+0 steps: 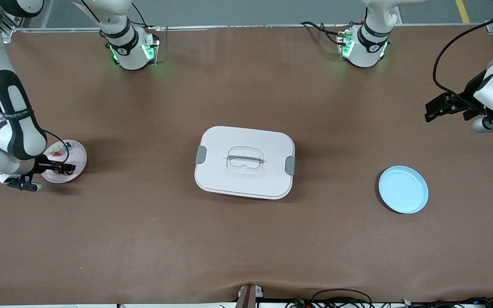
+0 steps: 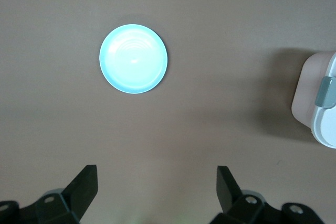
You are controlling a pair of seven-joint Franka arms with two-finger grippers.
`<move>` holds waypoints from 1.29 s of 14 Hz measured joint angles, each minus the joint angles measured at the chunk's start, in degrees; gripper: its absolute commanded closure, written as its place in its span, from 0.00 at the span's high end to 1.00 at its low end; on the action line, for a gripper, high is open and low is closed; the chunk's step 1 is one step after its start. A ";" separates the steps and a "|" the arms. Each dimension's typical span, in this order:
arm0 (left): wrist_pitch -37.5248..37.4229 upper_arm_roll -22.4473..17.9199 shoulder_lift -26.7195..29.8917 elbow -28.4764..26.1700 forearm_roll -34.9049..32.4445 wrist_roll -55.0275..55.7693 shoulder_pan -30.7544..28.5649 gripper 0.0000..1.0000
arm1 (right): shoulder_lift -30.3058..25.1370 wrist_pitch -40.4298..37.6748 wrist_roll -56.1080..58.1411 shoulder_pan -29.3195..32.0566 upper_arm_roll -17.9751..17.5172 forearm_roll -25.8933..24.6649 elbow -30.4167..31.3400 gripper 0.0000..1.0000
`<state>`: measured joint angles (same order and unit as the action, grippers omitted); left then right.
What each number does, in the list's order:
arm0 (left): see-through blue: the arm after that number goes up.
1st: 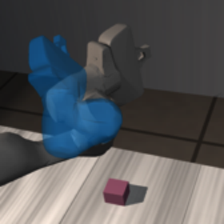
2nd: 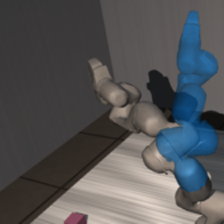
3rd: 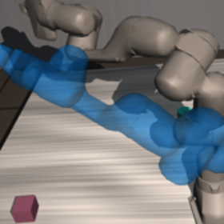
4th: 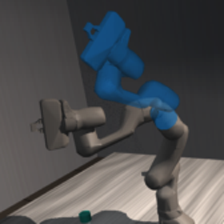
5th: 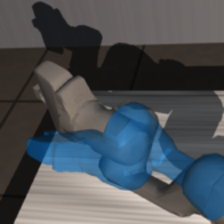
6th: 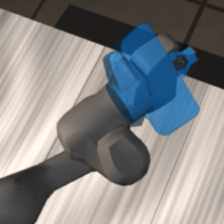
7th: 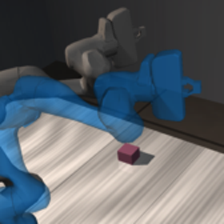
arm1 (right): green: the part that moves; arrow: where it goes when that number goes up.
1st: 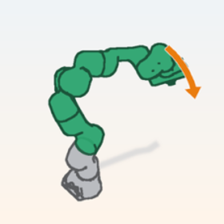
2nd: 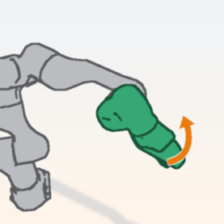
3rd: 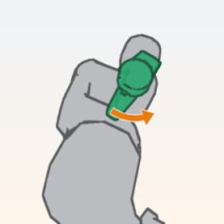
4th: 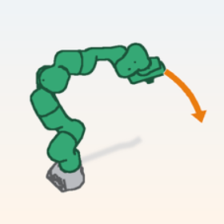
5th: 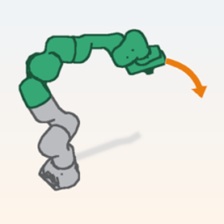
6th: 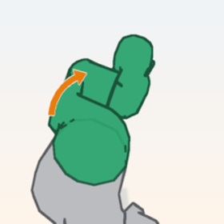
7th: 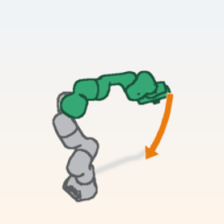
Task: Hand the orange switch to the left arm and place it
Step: 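Lift the switch with the right gripper while the left gripper reaches over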
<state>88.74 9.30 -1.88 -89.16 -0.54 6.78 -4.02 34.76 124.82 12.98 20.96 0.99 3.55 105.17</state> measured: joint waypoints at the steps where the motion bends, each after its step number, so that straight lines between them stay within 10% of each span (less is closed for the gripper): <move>1: 0.04 0.00 -0.04 -0.01 0.00 0.00 0.00 1.00 | -0.01 -2.36 -0.01 -0.13 -0.12 0.00 -1.27 0.00; 18: 11.41 0.96 -1.44 -1.43 11.73 -0.02 9.00 1.00 | -12.83 -35.51 -30.72 -12.33 -0.77 10.86 -13.75 0.00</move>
<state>100.15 10.27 -3.31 -90.59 11.19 6.76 4.98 21.93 89.31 -17.75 8.62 0.22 14.41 91.42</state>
